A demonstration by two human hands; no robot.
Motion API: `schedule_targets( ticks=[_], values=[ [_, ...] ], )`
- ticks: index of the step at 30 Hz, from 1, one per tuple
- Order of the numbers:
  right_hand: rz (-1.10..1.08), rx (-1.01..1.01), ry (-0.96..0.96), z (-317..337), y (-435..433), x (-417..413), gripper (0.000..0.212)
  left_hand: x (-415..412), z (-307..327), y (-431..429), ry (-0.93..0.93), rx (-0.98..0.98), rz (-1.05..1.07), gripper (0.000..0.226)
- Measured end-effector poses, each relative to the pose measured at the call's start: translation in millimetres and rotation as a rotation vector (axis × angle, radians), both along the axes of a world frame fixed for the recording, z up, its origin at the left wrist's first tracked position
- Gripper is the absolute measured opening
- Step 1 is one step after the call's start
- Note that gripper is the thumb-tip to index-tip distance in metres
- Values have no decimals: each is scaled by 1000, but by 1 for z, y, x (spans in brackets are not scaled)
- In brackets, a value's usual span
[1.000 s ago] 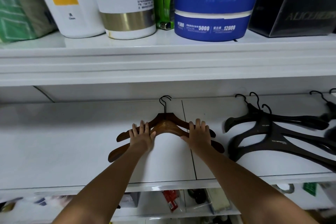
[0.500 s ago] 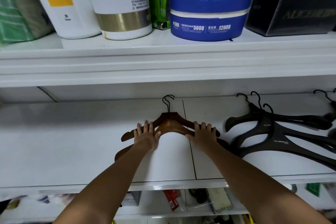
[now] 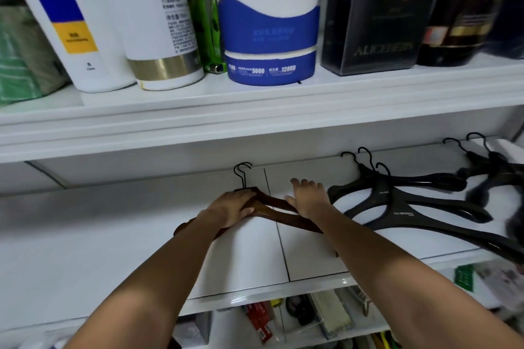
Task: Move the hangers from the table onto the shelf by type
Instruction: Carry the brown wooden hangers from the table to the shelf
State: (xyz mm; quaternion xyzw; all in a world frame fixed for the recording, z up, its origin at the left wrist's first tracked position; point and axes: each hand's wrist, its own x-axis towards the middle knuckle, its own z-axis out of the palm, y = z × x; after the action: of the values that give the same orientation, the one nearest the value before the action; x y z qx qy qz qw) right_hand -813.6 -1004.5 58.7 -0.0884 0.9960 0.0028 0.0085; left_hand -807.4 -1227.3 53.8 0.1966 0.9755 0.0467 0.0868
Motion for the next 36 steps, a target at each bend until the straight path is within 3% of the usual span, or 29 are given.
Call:
schedule_targets(
  ticks=[10,16,22,36],
  values=[
    [107,-98,38,50,60,27,42,-17,59,64,120,82,-232,48],
    [65,9,159,64,114,54,46,-18,78,116,240,82,-393,48],
    [-42,59,269,73,184,102,47,-3,89,194,351,10,-572,52],
    [-453,138,277,92,348,278,47,116,109,404,343,140,-856,52]
  ],
)
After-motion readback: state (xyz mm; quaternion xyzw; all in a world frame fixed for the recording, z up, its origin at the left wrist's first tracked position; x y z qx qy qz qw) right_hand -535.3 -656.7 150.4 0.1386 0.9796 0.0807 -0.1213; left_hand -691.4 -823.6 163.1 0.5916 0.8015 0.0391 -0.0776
